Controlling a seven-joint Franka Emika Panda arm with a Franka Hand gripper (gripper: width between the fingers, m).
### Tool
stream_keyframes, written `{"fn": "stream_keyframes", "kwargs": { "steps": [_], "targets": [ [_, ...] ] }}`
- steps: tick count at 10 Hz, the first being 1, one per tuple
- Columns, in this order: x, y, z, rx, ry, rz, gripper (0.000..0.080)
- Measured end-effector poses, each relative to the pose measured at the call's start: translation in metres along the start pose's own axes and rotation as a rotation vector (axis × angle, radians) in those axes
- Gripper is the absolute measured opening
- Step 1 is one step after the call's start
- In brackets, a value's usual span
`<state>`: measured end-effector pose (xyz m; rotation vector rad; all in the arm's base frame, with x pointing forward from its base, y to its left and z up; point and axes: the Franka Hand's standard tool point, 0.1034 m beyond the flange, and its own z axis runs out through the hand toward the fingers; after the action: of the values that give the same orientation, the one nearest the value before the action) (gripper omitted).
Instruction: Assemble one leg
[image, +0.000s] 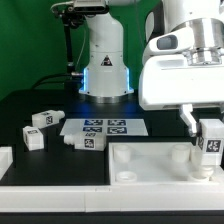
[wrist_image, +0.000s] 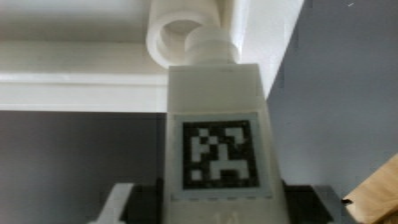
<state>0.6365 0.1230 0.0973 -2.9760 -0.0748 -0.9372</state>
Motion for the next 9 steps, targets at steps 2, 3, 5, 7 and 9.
{"fn": "stream_keyframes", "kwargs": {
  "steps": [2,3,5,7,9],
  "targets": [
    [0.0005,0.0071,0.0005,-0.007,0.021,-0.026,0.0287],
    [0.0005,0.0086,0.0005,-0.009,0.022,-0.033,0.0287],
    [0.0006,0.0092,0.0006,-0.01,0.023,-0.048,0.0287],
    [-0.0002,0.0068,0.0001,-0.007,0.023,-0.05,0.0287],
    [-0.0036,0.0081,-0.0002,-0.009,0.018,-0.06,0.0287]
  ]
}}
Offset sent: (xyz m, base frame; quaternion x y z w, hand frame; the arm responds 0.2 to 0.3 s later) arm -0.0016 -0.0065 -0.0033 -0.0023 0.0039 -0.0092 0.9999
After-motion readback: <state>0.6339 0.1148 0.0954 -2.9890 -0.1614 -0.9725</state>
